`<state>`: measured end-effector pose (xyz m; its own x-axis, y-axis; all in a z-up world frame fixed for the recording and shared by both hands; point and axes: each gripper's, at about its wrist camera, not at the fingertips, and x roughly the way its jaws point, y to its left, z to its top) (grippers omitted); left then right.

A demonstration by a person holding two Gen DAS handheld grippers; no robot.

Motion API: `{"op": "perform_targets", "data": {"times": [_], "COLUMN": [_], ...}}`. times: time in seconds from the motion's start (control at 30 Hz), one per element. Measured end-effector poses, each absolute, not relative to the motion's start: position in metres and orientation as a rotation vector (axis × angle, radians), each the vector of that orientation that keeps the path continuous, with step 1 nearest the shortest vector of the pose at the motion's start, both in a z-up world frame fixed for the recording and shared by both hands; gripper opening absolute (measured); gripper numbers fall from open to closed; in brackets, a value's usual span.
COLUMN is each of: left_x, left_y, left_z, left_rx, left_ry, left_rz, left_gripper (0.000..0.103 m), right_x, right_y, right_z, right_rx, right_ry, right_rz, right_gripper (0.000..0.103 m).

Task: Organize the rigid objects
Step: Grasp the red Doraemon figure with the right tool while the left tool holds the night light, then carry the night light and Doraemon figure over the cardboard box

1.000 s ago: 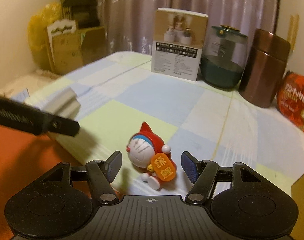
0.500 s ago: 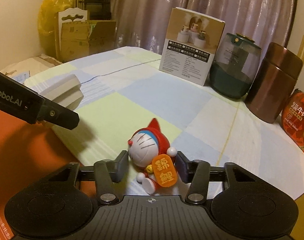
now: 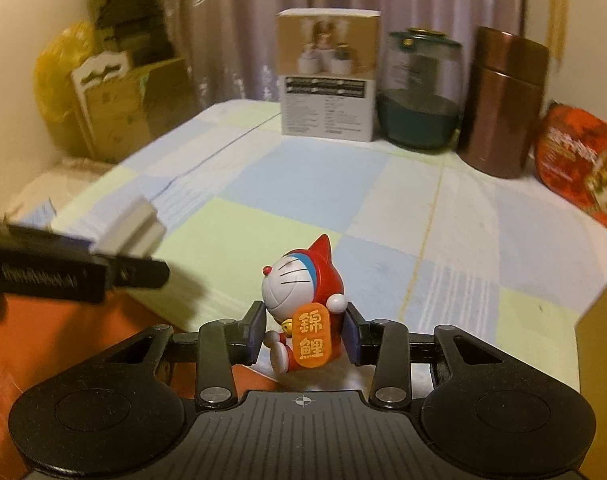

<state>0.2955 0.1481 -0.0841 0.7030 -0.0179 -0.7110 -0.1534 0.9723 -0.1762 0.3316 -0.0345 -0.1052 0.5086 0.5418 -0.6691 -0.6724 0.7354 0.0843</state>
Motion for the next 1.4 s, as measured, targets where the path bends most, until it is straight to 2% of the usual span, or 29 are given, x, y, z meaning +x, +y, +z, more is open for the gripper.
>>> {"op": "perform_targets", "data": {"times": [0.5,0.93,1.4], "left_x": [0.247,0.155,0.106], "left_y": [0.101,0.051,0.002], "left_z": [-0.056,-0.008,0.040], "left_rx": [-0.191,-0.226,-0.208], "left_ry": [0.766,0.752,0.712], "left_rz": [-0.003,0.011,-0.012], "left_gripper": [0.059,0.059,0.059], "right_x": [0.275,0.202,0.151], "right_y": [-0.100,-0.156,-0.217], "right_z": [-0.053,0.011,0.061], "right_rx": [-0.066,-0.006,0.045], "right_ry": [0.744,0.723,0.687], "right_rz": [0.583,0.541,0.514], "right_gripper": [0.036,0.037,0.036]}}
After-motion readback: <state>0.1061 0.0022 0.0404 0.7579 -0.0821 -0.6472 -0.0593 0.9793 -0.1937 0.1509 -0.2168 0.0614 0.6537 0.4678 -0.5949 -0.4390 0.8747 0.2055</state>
